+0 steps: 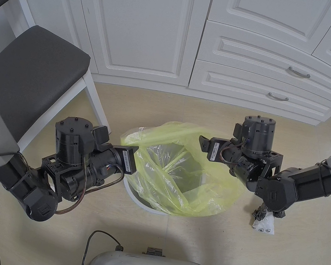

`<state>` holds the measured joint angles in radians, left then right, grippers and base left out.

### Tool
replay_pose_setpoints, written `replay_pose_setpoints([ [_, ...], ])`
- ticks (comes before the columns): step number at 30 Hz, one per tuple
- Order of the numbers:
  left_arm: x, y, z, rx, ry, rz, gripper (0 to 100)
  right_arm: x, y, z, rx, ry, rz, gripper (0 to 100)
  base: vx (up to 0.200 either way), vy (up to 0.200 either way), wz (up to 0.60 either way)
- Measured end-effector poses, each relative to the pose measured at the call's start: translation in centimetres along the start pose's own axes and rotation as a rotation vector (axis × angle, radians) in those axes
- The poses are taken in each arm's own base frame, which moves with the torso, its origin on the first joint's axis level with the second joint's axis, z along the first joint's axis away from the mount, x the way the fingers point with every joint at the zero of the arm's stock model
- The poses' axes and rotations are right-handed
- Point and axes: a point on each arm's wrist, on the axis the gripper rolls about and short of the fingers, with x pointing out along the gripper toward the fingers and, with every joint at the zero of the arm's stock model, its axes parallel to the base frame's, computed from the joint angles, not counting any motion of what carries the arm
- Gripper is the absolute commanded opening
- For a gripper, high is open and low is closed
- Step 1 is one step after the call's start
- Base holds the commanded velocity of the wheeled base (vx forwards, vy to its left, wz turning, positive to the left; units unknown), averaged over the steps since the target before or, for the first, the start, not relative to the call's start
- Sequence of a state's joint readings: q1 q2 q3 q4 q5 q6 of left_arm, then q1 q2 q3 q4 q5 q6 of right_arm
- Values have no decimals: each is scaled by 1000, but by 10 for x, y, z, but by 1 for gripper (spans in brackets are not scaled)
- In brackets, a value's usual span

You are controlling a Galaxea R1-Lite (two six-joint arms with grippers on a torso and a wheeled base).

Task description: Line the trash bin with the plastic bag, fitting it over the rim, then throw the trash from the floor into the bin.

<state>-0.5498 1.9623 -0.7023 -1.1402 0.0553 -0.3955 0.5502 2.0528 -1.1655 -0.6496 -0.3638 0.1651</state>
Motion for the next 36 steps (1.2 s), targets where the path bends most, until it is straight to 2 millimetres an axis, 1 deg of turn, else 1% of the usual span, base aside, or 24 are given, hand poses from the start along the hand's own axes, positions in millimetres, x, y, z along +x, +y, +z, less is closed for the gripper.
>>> replay_pose_setpoints([
  [2, 4, 5, 1, 0, -6, 15, 0, -1, -1, 6, 19, 1, -3, 100, 0, 0, 0],
  [5, 13, 21, 2, -2, -14, 58, 0, -4, -2, 14, 34, -10, -3, 100, 0, 0, 0],
  [7, 17, 32, 2, -4, -11, 91, 0, -6, -4, 15, 27, -9, -4, 100, 0, 0, 0],
  [10, 20, 46, -2, -7, 51, 146, 0, -8, -8, 13, -3, 1, -3, 100, 0, 0, 0],
  [13, 19, 51, -3, -8, 92, 174, 0, -9, -12, 10, -20, 10, 1, 100, 0, 0, 0],
  [15, 15, 50, 0, -6, 99, 174, 0, -9, -13, 10, -25, 13, 4, 100, 0, 0, 0],
  [16, 11, 49, 1, -4, 104, 172, 100, -10, -14, 9, -28, 15, 4, 100, 0, 0, 0],
  [22, -4, 39, 9, 5, 117, 139, 100, -10, -16, 4, -41, 30, 5, 100, 0, 0, 0],
  [28, -13, 43, 20, 53, 118, 152, 100, -10, -14, 1, -47, 41, 9, 100, 0, 0, 0],
  [32, -15, 46, 25, 62, 97, 158, 100, -10, -15, -2, -61, 50, 6, 100, 0, 0, 0],
  [36, -13, 44, 22, 61, 100, 153, 100, -9, -18, -5, -87, 62, -2, 100, 0, 0, 0],
])
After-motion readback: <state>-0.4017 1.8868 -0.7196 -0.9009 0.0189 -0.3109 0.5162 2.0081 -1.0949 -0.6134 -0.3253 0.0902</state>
